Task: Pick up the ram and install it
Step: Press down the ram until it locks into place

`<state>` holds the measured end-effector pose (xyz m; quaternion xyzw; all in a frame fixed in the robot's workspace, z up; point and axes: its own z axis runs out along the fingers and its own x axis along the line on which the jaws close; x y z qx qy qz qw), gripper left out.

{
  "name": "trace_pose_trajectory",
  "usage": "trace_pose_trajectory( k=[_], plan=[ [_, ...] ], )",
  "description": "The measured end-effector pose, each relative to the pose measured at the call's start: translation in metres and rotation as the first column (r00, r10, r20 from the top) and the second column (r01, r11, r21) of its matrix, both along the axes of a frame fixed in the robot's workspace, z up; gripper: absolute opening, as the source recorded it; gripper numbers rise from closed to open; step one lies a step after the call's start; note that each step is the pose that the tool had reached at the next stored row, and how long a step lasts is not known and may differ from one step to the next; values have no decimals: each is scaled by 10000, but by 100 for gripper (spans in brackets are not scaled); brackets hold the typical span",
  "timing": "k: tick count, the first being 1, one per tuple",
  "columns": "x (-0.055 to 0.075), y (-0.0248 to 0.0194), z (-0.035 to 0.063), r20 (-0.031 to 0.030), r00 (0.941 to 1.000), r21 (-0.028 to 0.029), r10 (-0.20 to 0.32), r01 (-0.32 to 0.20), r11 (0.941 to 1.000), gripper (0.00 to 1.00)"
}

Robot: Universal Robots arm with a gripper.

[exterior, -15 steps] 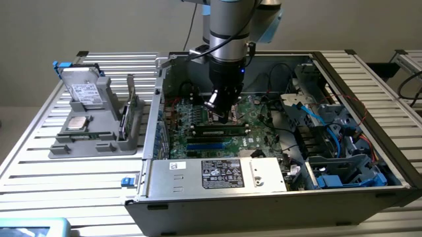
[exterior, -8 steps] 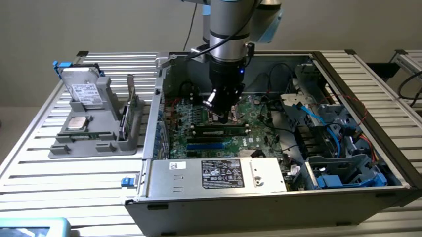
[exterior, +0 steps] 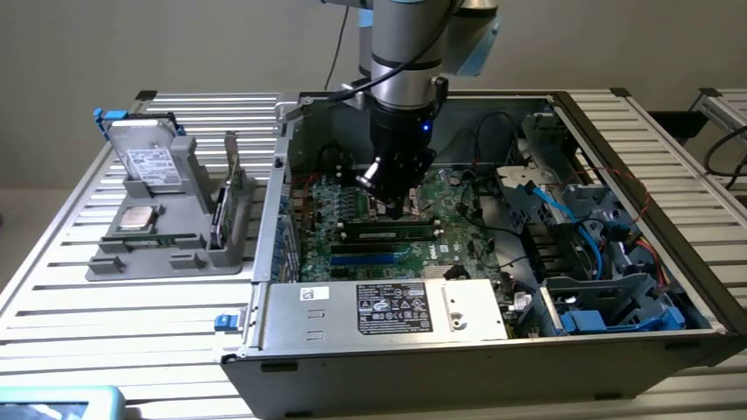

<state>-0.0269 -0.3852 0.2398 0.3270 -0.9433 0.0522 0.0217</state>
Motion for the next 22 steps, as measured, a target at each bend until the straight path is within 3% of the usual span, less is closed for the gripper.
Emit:
trace_pose_trajectory(
  k=[6, 12, 16, 22],
  plan=[
    [0, 0, 0, 40, 9975, -7, -707, 707, 9975, 11],
    [0, 0, -1, 141, 9911, -24, -1325, 1326, 9912, 11],
    [1, 0, 0, 234, 9850, -39, -1713, 1714, 9852, 11],
    [0, 0, 1, 293, 9706, -43, -2390, 2392, 9710, 11]
  ],
)
